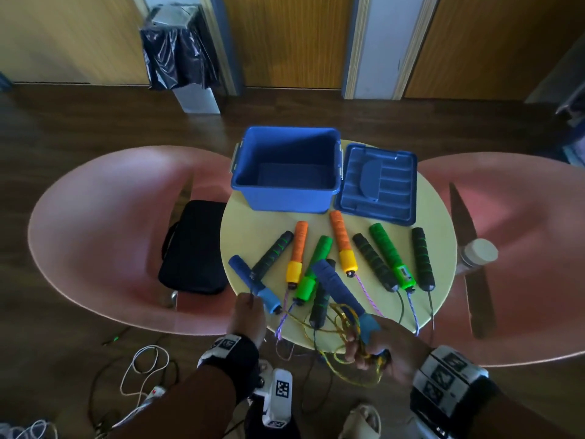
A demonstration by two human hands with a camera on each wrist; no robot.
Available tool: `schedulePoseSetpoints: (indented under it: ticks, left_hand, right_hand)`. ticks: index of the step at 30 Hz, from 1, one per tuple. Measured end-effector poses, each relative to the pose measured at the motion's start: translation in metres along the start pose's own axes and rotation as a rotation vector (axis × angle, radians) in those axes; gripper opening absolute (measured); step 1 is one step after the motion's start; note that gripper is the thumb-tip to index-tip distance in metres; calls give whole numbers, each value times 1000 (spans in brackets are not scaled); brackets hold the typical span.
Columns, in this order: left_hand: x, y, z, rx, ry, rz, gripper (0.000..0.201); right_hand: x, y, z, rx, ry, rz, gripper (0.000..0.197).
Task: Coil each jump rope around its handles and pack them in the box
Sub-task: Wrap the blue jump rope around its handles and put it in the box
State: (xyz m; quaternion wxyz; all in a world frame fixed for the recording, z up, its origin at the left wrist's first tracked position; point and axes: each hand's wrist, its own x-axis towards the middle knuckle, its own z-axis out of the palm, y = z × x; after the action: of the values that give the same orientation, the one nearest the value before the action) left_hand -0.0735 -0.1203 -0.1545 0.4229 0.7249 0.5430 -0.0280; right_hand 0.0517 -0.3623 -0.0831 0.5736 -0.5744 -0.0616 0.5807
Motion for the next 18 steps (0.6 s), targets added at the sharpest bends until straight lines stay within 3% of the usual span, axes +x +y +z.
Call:
schedulePoseSetpoints:
  ticks: [3, 9, 13, 18]
  left_hand:
    - [6, 0, -4, -114, 120, -27, 14]
    - [8, 3, -5, -45, 4, -55, 23]
    - [16, 7, -8, 103, 74, 41, 19]
    - [33, 26, -28, 130, 105, 44, 28]
  right_hand:
    - [-8, -7, -8, -54, 8, -26, 56]
    - [-20, -18, -18, -159, 21, -73, 55]
    - [-29, -20, -25, -210, 59, -83, 54]
    - [-43, -21, -32, -166, 72, -123, 57]
